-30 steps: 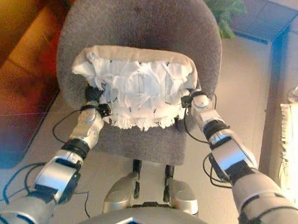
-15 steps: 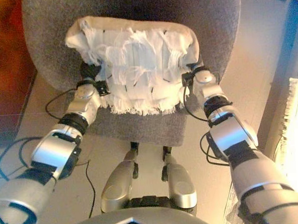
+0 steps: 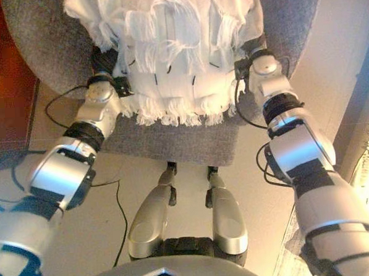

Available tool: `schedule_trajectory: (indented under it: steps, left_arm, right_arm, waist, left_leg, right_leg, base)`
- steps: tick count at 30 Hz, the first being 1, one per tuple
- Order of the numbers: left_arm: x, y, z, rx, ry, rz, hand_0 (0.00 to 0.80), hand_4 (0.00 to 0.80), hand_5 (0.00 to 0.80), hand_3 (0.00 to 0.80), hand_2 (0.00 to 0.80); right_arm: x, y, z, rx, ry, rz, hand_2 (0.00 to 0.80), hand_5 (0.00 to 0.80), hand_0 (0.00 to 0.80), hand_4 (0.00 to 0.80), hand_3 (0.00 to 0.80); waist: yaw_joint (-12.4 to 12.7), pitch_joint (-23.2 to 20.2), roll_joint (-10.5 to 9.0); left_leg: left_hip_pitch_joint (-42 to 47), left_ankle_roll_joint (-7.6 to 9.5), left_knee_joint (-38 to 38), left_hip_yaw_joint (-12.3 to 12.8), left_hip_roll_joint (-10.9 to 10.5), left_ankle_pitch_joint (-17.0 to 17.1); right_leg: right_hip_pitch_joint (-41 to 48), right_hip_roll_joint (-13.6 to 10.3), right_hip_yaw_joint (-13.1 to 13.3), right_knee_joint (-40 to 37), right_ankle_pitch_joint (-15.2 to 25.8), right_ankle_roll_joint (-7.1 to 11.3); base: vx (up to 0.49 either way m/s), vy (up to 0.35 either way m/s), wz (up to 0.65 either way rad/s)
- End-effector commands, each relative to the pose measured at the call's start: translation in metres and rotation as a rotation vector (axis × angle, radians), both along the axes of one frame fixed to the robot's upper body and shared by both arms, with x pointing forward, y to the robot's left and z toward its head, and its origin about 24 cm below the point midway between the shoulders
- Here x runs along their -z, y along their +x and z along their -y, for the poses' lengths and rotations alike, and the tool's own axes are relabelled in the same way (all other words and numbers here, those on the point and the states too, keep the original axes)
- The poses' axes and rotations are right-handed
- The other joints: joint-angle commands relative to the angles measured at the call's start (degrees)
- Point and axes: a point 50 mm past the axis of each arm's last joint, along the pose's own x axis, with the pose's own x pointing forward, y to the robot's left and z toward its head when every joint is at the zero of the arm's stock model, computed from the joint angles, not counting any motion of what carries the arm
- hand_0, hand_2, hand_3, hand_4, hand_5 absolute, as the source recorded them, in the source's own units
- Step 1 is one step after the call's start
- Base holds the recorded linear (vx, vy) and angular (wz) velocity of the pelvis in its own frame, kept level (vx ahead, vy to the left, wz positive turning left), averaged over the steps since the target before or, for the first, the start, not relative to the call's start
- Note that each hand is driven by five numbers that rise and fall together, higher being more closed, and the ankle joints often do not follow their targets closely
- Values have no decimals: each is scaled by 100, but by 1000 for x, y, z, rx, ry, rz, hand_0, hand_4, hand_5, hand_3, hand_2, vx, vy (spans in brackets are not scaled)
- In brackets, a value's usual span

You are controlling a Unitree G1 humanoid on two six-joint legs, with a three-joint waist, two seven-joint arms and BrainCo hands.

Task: Pick up the cushion and take it to the sofa

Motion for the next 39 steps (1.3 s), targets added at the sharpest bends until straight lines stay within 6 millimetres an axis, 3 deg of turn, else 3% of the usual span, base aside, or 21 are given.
schedule_trajectory:
  steps: [1, 6, 9, 12, 15, 18, 20, 23, 26, 31, 33, 35, 39]
  left_arm:
    - [-35, 3, -13, -69, -38, 127, 0, 0, 0, 0, 0]
    - [-18, -13, -79, -256, -122, 83, 0, 0, 0, 0, 0]
    - [5, -29, -115, -350, -124, 8, 0, 0, 0, 0, 0]
    - [39, -52, -144, -426, -118, -112, 0, 0, 0, 0, 0]
    - [79, -78, -164, -481, -92, -267, 0, 0, 0, 0, 0]
    - [130, -115, -177, -523, -71, -469, 0, 0, 0, 0, 0]
    - [165, -144, -175, -540, -22, -574, 0, 0, 0, 0, 0]
    - [224, -200, -158, -475, 70, -805, 0, 0, 0, 0, 0]
    - [269, -257, -134, -402, 90, -1019, 0, 0, 0, 0, 0]
    - [313, -342, -98, -317, -8, -1351, 0, 0, 0, 0, 0]
    - [322, -363, -80, -274, -50, -1442, 0, 0, 0, 0, 0]
    - [327, -370, -67, -242, -83, -1481, 0, 0, 0, 0, 0]
    - [332, -363, -44, -123, -88, -1489, 0, 0, 0, 0, 0]
  right_arm:
    - [-49, -5, 31, 124, -6, 188, 0, 0, 0, 0, 0]
    - [-51, -23, 74, 261, 17, 284, 0, 0, 0, 0, 0]
    - [-36, -38, 103, 350, 40, 280, 0, 0, 0, 0, 0]
    - [-5, -59, 135, 444, 62, 224, 0, 0, 0, 0, 0]
    - [39, -82, 161, 527, 78, 117, 0, 0, 0, 0, 0]
    - [100, -115, 178, 604, 90, -51, 0, 0, 0, 0, 0]
    - [148, -146, 181, 638, 89, -180, 0, 0, 0, 0, 0]
    - [216, -209, 182, 700, 109, -407, 0, 0, 0, 0, 0]
    - [276, -277, 166, 714, 163, -663, 0, 0, 0, 0, 0]
    - [347, -370, 92, 636, 316, -1120, 0, 0, 0, 0, 0]
    - [361, -389, 62, 578, 358, -1248, 0, 0, 0, 0, 0]
    - [367, -397, 43, 504, 369, -1332, 0, 0, 0, 0, 0]
    - [373, -384, 13, 347, 329, -1363, 0, 0, 0, 0, 0]
  waist:
    - [-119, 60, 60]
    - [-141, -1, 38]
    - [-190, -75, 7]
    - [-224, -206, -19]
    - [-235, -394, -58]
    - [-224, -648, -126]
    - [-225, -845, -175]
    - [-200, -1153, -238]
    - [-156, -1479, -298]
    - [-140, -1874, -424]
    - [-168, -1998, -462]
    - [-186, -2081, -465]
    - [-214, -2223, -421]
  left_leg:
    - [-116, -206, 568, 373, -172, -871]
    - [-73, -216, 631, 468, -149, -960]
    - [-11, -222, 686, 515, -135, -1029]
    - [115, -222, 699, 547, -126, -1096]
    - [293, -218, 693, 581, -111, -1168]
    - [570, -202, 654, 590, -104, -1244]
    - [795, -192, 583, 571, -86, -1275]
    - [1177, -168, 486, 551, -62, -1316]
    - [1526, -137, 416, 543, -28, -1362]
    - [2031, -57, 288, 538, -2, -1447]
    - [2228, -33, 219, 551, -1, -1494]
    - [2368, -24, 155, 556, 4, -1522]
    - [2591, -8, 75, 558, 16, -1600]
  right_leg:
    - [-724, -460, 205, 668, -224, 395]
    - [-702, -478, 95, 762, -355, 376]
    - [-647, -487, 54, 818, -436, 358]
    - [-516, -496, 4, 814, -509, 333]
    - [-315, -505, -55, 774, -585, 311]
    - [20, -521, -135, 680, -649, 308]
    - [303, -490, -170, 554, -652, 300]
    - [761, -410, -182, 334, -629, 281]
    - [1101, -309, -151, 250, -642, 239]
    - [1571, -158, -44, 163, -695, 180]
    - [1754, -98, 34, 103, -714, 161]
    - [1885, -56, 88, 53, -734, 144]
    - [2105, -26, 149, -35, -790, 132]
  base:
    - [0, 0, 0]
    - [0, 0, 0]
    - [1, 15, 5]
    - [12, 7, 5]
    - [16, -7, 6]
    - [59, -51, 18]
    - [79, -67, 12]
    - [99, -76, -5]
    - [140, -85, -29]
    - [110, -91, -34]
    - [78, -72, -29]
    - [39, -51, -13]
    - [3, -28, -6]
